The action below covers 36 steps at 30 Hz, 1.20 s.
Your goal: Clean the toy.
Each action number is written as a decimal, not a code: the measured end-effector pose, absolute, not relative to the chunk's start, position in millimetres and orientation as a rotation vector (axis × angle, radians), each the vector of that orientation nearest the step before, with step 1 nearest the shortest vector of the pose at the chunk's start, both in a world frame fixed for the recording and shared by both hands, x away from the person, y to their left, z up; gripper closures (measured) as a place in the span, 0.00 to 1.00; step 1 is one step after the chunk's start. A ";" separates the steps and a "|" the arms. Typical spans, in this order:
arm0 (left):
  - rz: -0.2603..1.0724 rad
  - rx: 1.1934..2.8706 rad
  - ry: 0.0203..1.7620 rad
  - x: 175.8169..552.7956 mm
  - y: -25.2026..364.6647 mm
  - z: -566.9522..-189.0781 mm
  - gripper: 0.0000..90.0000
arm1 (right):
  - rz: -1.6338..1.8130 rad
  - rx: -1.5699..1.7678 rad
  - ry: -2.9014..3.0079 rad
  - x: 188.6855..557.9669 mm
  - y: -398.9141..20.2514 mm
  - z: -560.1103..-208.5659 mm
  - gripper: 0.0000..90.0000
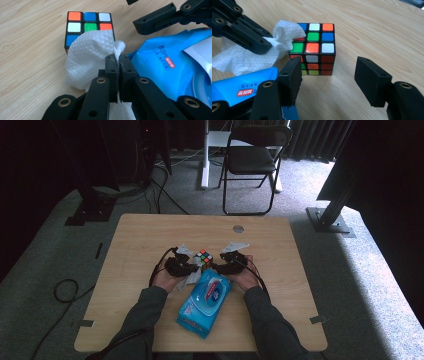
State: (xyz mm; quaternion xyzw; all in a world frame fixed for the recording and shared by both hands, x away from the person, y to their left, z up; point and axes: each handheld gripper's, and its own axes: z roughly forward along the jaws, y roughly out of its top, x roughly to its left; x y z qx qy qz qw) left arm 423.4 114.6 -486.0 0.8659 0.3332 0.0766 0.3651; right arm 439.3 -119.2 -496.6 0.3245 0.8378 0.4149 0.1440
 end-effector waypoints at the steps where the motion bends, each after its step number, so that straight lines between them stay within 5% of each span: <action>1: 0.196 2.227 0.859 423.8 113.4 -486.9 0.97 | 1.201 0.933 2.415 439.6 -119.3 -496.8 0.42; 12: 0.190 2.265 0.837 427.8 99.9 -489.5 0.97 | 1.215 0.929 2.416 441.6 -117.9 -497.9 0.40; 36: 0.269 2.135 0.934 429.8 147.6 -463.8 0.97 | 1.195 0.903 2.480 453.5 -93.3 -497.1 0.29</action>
